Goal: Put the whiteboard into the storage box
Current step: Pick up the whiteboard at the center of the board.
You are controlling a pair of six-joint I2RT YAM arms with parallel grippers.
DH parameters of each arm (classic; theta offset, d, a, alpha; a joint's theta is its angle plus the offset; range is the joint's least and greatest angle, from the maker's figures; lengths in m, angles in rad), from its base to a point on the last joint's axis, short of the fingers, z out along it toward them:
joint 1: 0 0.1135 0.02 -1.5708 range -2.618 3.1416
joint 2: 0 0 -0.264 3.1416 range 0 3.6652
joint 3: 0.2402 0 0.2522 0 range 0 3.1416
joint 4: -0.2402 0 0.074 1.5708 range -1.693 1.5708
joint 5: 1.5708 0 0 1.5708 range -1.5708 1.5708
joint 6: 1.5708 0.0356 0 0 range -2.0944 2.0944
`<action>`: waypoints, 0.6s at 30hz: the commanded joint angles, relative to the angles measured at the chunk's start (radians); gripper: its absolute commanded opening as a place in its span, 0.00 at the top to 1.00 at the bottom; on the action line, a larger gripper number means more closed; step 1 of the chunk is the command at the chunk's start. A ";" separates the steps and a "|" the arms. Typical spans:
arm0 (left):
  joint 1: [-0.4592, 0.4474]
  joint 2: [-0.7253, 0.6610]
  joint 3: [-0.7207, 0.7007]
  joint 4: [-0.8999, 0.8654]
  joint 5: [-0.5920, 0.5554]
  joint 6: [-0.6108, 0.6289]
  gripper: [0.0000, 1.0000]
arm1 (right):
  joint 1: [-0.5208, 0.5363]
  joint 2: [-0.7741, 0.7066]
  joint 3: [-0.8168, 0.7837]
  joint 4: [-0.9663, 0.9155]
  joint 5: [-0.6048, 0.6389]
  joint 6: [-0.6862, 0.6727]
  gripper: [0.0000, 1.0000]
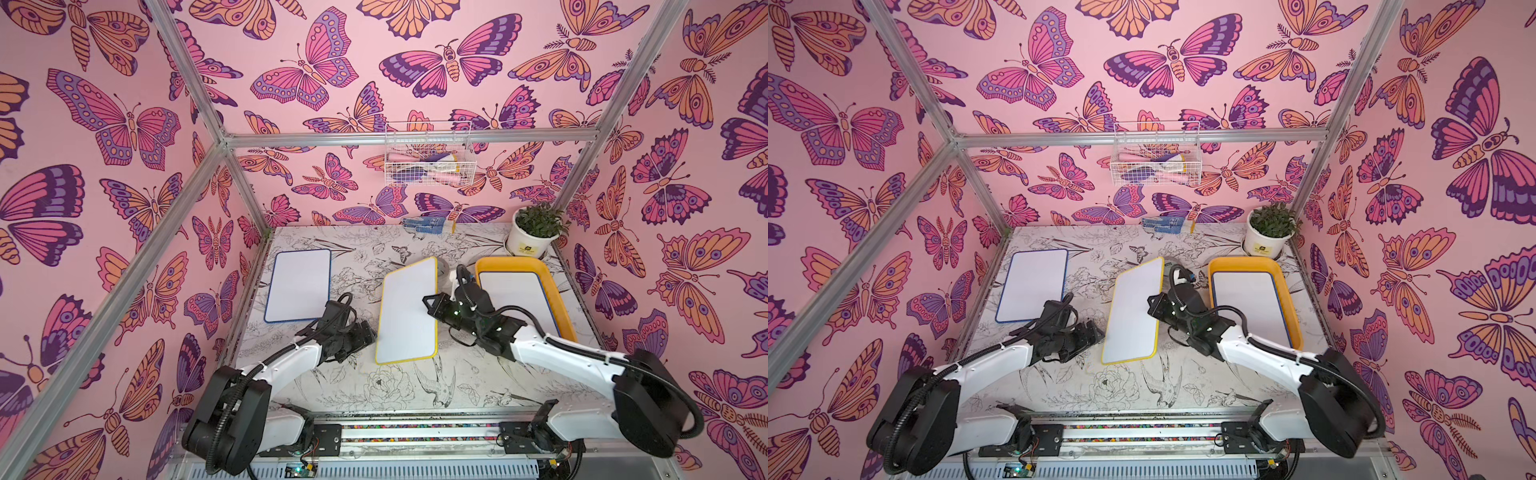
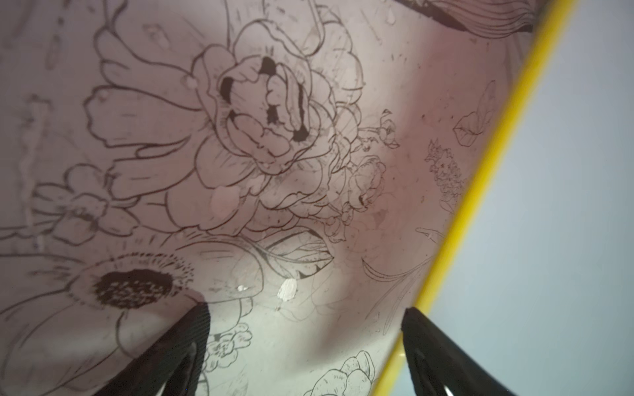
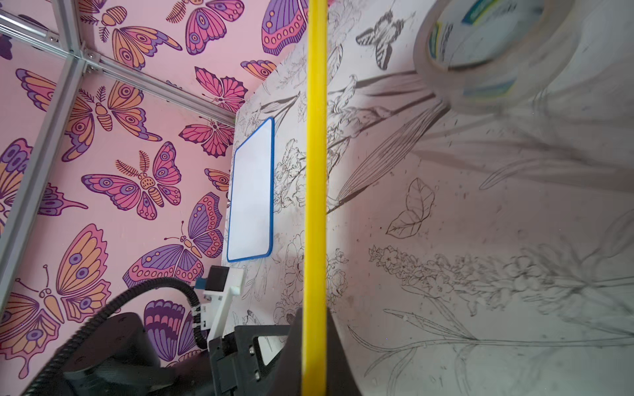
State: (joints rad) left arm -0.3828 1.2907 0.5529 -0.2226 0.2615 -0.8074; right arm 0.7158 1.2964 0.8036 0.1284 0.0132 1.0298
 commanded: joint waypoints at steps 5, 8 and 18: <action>-0.128 0.014 0.139 -0.169 -0.096 0.079 0.11 | -0.283 -0.213 0.127 -0.300 -0.231 -0.204 1.00; -0.219 0.061 0.255 -0.242 -0.151 0.142 0.11 | -0.437 -0.239 0.183 -0.411 -0.355 -0.282 1.00; -0.470 0.246 0.679 -0.491 -0.269 0.450 0.08 | -0.817 -0.124 0.360 -0.655 -0.641 -0.569 1.00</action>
State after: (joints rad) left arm -0.8143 1.5074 1.1606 -0.5854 0.0463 -0.5011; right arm -0.0521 1.1526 1.0866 -0.4637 -0.4889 0.5964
